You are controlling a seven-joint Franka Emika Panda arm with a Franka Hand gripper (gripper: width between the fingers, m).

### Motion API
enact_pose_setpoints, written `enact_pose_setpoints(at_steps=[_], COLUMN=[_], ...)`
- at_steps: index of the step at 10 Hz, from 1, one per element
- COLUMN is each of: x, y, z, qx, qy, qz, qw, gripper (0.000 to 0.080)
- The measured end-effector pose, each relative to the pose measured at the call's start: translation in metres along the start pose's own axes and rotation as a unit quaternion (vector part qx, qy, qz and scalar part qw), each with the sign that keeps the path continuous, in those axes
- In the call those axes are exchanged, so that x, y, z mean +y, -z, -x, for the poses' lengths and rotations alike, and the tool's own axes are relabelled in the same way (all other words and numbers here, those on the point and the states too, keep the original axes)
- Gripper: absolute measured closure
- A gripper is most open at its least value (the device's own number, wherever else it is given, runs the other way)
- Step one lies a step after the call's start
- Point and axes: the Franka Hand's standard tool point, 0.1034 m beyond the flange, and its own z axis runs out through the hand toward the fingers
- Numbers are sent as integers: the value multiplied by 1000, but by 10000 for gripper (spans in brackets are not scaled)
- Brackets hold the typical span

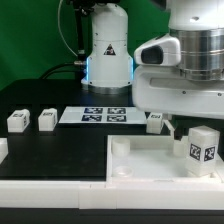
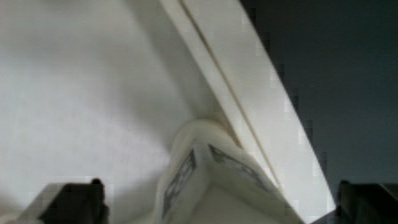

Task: Assemble one leg

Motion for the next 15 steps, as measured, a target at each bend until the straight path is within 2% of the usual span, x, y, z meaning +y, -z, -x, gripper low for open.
enact_pose_setpoints(at_steps=[2, 3, 6, 9, 11, 12, 13, 15], x=[-4, -5, -3, -3, -3, -1, 0, 0], y=[5, 5, 5, 4, 4, 5, 5, 5], z=[0, 1, 0, 0, 1, -1, -1, -2], qx=[-2, -4, -8, -8, -8, -7, -7, -6], qy=[138, 196, 348, 351, 351, 350, 349, 335], qz=[22, 27, 28, 28, 28, 29, 29, 29], qw=[990, 980, 937, 936, 936, 936, 937, 942], gripper=[151, 151, 151, 151, 412, 412, 499, 499])
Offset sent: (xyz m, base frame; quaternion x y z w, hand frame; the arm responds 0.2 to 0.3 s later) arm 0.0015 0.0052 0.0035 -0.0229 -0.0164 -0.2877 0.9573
